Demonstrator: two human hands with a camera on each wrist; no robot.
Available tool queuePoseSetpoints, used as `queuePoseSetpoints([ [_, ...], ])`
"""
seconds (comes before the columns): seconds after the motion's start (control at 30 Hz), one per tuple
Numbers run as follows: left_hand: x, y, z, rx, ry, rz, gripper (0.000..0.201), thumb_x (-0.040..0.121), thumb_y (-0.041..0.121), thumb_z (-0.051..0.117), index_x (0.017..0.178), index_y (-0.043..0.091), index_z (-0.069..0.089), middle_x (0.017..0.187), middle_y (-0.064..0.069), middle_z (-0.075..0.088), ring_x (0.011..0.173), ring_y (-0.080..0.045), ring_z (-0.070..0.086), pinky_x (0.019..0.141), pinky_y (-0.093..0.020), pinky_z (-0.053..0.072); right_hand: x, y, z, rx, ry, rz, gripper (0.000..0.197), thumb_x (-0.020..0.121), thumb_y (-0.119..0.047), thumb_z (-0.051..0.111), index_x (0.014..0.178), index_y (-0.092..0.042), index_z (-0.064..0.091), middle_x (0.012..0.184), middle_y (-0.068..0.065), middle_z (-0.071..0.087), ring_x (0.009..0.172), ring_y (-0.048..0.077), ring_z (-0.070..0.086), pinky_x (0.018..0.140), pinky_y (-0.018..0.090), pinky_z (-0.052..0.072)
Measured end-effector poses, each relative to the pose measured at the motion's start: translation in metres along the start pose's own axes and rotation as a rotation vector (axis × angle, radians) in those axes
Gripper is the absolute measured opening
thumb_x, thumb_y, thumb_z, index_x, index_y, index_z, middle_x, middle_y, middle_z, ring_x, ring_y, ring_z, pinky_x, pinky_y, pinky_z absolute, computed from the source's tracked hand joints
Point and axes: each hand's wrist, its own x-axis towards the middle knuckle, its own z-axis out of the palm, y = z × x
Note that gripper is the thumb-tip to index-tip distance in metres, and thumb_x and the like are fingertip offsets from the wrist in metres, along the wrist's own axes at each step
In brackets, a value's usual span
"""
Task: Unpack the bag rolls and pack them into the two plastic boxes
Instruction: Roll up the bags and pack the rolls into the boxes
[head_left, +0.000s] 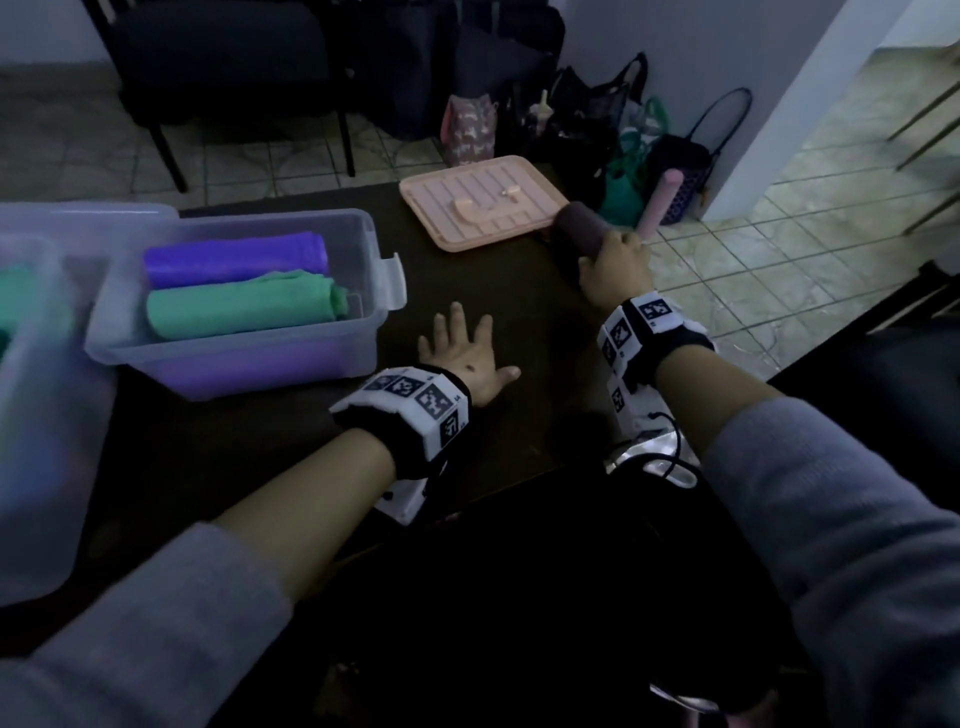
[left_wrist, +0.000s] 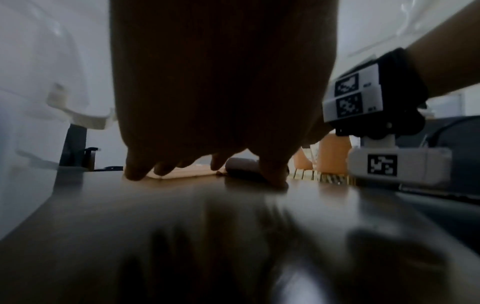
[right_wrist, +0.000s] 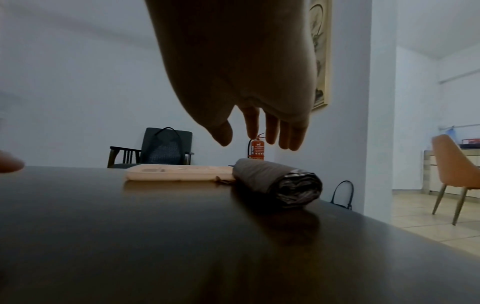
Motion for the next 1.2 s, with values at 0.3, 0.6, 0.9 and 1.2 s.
queuePoseSetpoints([
  [0.3, 0.022, -0.006, 0.011, 0.100, -0.188, -0.110, 0.085, 0.090, 0.059, 0.041, 0.147, 0.031, -0.016, 0.151, -0.005, -0.033, 0.140, -0.031, -0.026, 0.111, -0.059, -0.004, 0.040, 0.011, 0.010, 0.013, -0.033, 0.103, 0.039, 0.097, -0.023, 0.044, 0.127, 0.003, 0.045, 0.131, 0.023, 0.048, 0.122, 0.034, 0.046, 0.094, 0.041, 0.039],
  [0.6, 0.023, -0.004, 0.008, 0.101, -0.227, -0.107, 0.086, 0.090, 0.059, 0.041, 0.146, 0.032, -0.017, 0.150, -0.005, -0.035, 0.139, -0.032, -0.027, 0.111, -0.059, -0.005, 0.040, 0.002, -0.010, -0.219, -0.239, 0.107, 0.036, 0.091, -0.022, 0.059, 0.117, 0.002, 0.054, 0.088, 0.017, 0.052, 0.100, 0.026, 0.052, 0.077, 0.032, 0.040],
  [0.9, 0.020, -0.007, 0.010, 0.082, -0.174, -0.065, 0.086, 0.089, 0.058, 0.043, 0.148, 0.031, -0.014, 0.152, -0.006, -0.031, 0.140, -0.032, -0.025, 0.111, -0.059, -0.003, -0.003, -0.002, -0.008, -0.016, -0.457, 0.112, 0.084, 0.073, -0.026, 0.077, 0.139, -0.007, 0.029, 0.136, 0.016, 0.044, 0.125, 0.033, 0.044, 0.100, 0.045, 0.041],
  [1.2, 0.010, -0.031, -0.005, -0.252, 0.165, -0.057, 0.054, 0.097, 0.010, 0.040, 0.147, 0.007, 0.019, 0.151, -0.015, 0.025, 0.139, -0.028, 0.026, 0.112, -0.035, 0.023, -0.074, -0.023, 0.008, -0.333, -0.243, -0.384, 0.066, 0.081, -0.022, 0.065, 0.138, -0.019, 0.031, 0.135, 0.015, 0.027, 0.120, 0.035, 0.039, 0.097, 0.047, 0.036],
])
